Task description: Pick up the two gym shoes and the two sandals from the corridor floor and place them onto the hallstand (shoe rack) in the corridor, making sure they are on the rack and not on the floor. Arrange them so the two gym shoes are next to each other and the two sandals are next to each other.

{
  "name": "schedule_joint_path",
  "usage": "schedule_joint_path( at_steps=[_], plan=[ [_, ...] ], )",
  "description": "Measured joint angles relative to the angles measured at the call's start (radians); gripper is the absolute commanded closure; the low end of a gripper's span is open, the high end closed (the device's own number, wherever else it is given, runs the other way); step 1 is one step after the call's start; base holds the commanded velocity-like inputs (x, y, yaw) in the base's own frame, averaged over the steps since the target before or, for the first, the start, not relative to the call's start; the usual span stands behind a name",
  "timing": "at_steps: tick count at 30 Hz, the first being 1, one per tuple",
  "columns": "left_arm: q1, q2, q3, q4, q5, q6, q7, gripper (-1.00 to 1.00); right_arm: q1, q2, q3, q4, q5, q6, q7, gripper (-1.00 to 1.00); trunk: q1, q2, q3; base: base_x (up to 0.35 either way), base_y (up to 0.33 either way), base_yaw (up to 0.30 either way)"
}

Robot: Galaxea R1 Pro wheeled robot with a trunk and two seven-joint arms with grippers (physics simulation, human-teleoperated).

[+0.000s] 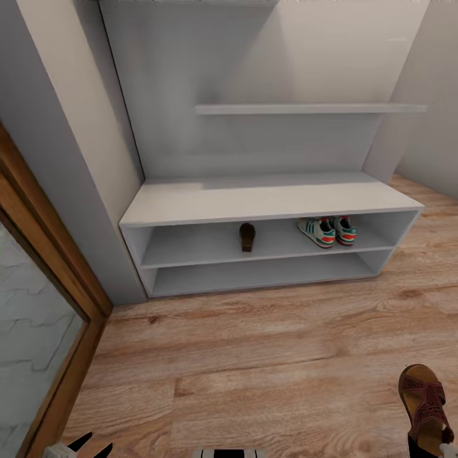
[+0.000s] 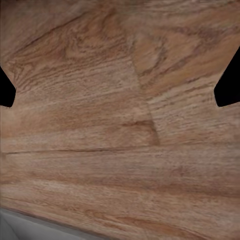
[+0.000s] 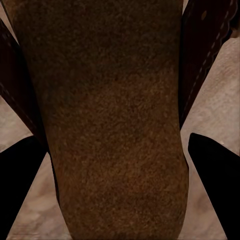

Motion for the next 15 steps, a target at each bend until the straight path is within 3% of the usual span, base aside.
schedule_joint_path(
  at_steps=[6, 15],
  plan=[
    [0.0, 0.0, 0.0, -0.001, 0.0, -0.001, 0.0, -1.0, 0.0, 0.0, 0.0, 0.0, 0.0, 0.0, 0.0, 1.0, 0.0, 0.0, 0.0, -0.163, 0.154, 0.0],
    [0.0, -0.005, -0.003, -0.001, -0.001, -0.001, 0.001, -1.0, 0.0, 0.0, 0.0, 0.001, 0.0, 0.0, 0.0, 1.0, 0.0, 0.0, 0.0, -0.017, 0.017, 0.0]
  ],
)
